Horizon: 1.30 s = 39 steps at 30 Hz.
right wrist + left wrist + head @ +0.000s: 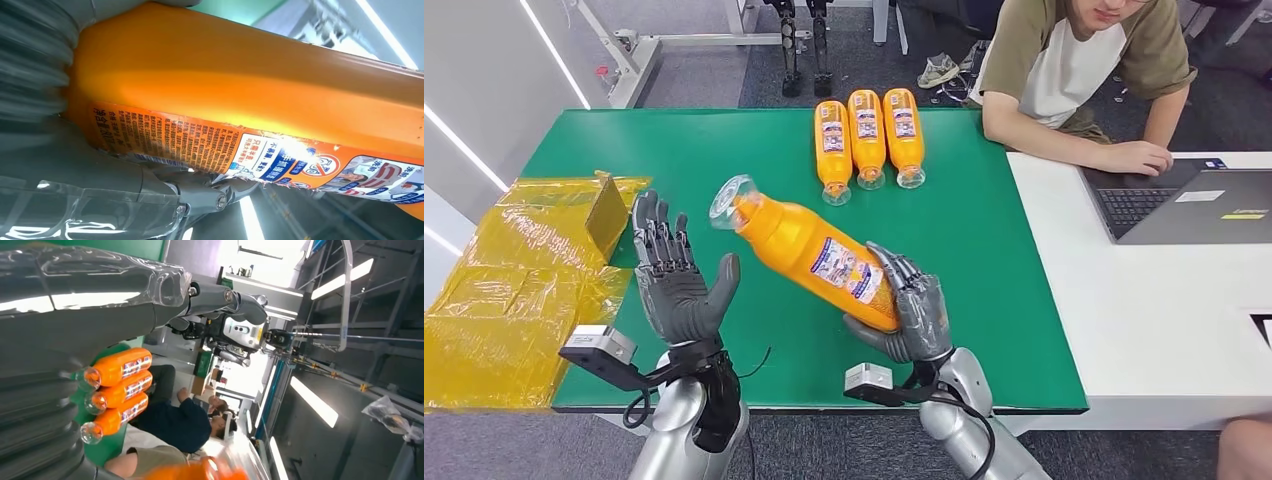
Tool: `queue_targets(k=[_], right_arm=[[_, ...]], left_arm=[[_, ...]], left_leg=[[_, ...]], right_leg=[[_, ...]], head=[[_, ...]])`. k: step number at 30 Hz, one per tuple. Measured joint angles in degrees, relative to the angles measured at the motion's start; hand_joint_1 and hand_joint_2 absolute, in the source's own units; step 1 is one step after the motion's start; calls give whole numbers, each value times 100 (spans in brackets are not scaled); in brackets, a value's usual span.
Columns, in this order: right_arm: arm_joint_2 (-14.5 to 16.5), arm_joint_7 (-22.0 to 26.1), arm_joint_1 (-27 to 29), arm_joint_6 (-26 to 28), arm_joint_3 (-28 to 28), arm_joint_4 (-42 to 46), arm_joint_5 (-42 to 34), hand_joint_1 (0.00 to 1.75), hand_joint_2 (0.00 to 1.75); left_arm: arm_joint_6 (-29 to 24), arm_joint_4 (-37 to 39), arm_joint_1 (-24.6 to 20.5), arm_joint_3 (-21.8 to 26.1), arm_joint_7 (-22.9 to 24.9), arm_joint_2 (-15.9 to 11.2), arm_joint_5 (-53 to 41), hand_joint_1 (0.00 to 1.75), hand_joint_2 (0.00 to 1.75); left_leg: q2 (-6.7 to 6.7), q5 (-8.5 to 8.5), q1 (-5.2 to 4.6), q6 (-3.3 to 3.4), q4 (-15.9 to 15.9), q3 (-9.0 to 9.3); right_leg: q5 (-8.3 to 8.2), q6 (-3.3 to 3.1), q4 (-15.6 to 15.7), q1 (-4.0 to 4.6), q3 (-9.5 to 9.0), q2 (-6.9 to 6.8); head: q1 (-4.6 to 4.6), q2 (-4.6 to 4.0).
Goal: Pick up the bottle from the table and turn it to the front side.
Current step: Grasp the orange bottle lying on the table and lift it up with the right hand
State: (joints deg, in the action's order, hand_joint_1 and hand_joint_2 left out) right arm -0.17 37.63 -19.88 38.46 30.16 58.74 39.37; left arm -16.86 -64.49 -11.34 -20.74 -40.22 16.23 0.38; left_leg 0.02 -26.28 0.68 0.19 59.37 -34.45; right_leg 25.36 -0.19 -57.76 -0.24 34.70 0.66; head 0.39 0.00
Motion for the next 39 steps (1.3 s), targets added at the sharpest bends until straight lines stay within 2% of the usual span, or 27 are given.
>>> queue_targets(k=[3, 6, 10, 14, 21, 39], right_arm=[[223, 177, 170, -2, -305, 241, 71, 175, 175], [481, 197, 248, -3, -385, 362, 225, 175, 175], [629, -349, 256, -16, -249, 294, 255, 175, 175], [590, -861, 215, -226, 144, 14, 80, 175, 175], [497, -1176, 120, -1049, 646, -403, 218, 175, 175], [308, -1259, -106, -1816, 799, -748, 521, 175, 175]], left_arm=[[169, 557, -184, -7, 19, 48, -78, 0, 175], [604, 1112, -334, -69, 64, 97, -139, 0, 175], [1093, 1576, -434, -153, 57, 130, -133, 0, 175], [1309, 1726, -485, -207, 30, 134, -123, 0, 175], [1466, 1757, -492, -203, 4, 135, -183, 0, 175], [1445, 1711, -435, 52, -11, 123, -318, 0, 175]], left_leg=[[1, 0, -2, 0, 1, -7], [16, -1, -5, 1, 2, -6], [12, -1, -4, 1, 1, -10], [14, -1, -4, 0, 1, -14], [8, -1, -4, 0, 1, -24], [5, -1, -5, 0, 1, -28]], right_leg=[[-1, 0, 0, -5, 4, -1], [-5, -2, 0, -8, 14, 14], [-4, -2, 0, -7, 16, 12], [-4, -2, 0, -7, 21, 13], [-3, -2, -1, -7, 27, 8], [-3, -2, -1, -7, 30, 5]], head=[[2, 0], [-1, 0], [0, 0], [0, 0], [1, 0], [0, 0]])
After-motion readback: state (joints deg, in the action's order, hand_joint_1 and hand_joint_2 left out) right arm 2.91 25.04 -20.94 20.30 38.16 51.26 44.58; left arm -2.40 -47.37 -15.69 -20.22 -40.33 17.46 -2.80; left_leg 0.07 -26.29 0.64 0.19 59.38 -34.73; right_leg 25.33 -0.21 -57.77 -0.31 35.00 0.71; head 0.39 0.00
